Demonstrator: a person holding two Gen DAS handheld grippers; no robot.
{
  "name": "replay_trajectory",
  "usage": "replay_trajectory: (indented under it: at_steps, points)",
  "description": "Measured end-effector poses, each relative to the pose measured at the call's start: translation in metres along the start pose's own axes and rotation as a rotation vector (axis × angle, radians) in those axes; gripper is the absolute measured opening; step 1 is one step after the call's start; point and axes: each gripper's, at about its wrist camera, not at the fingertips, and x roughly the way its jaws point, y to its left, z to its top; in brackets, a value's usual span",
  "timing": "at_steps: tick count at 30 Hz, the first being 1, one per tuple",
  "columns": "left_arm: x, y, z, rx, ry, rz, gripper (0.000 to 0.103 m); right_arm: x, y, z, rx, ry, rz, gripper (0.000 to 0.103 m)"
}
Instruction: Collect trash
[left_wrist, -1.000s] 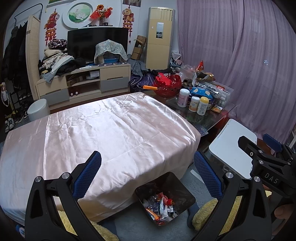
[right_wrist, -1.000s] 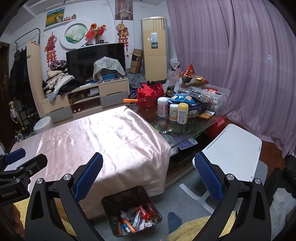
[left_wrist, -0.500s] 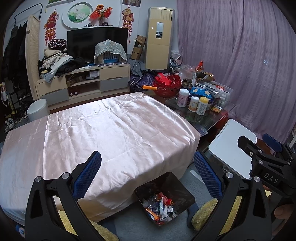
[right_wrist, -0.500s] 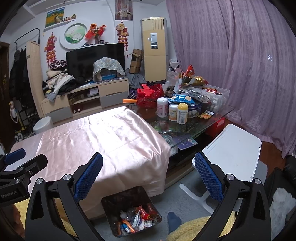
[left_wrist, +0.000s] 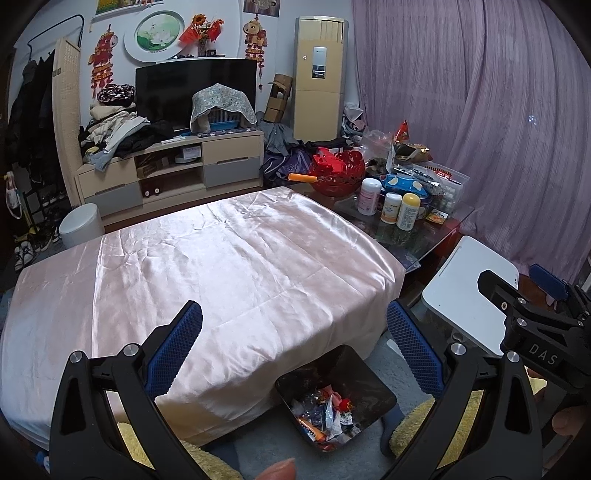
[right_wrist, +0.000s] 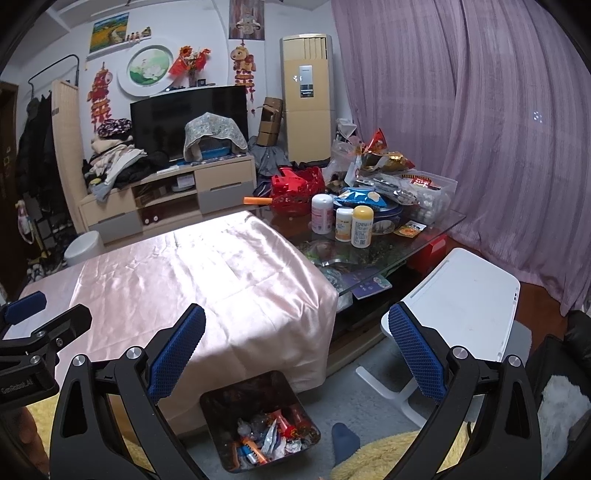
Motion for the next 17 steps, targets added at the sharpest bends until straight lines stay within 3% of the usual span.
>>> replay_trajectory:
  at_steps: [4, 17]
  points:
    - [-0.0018, -0.0012, 0.0004, -0.011, -0.014, -0.026, 0.095, -0.0002, -0.0004, 0.0008, 0.006, 0.001, -0.004, 0.1]
    - [-0.0023, 0.0008, -0.002, 0.003, -0.018, 0.045, 0.095, -0.0021, -0.0005, -0.0006, 0.009, 0.001, -0.003, 0.1]
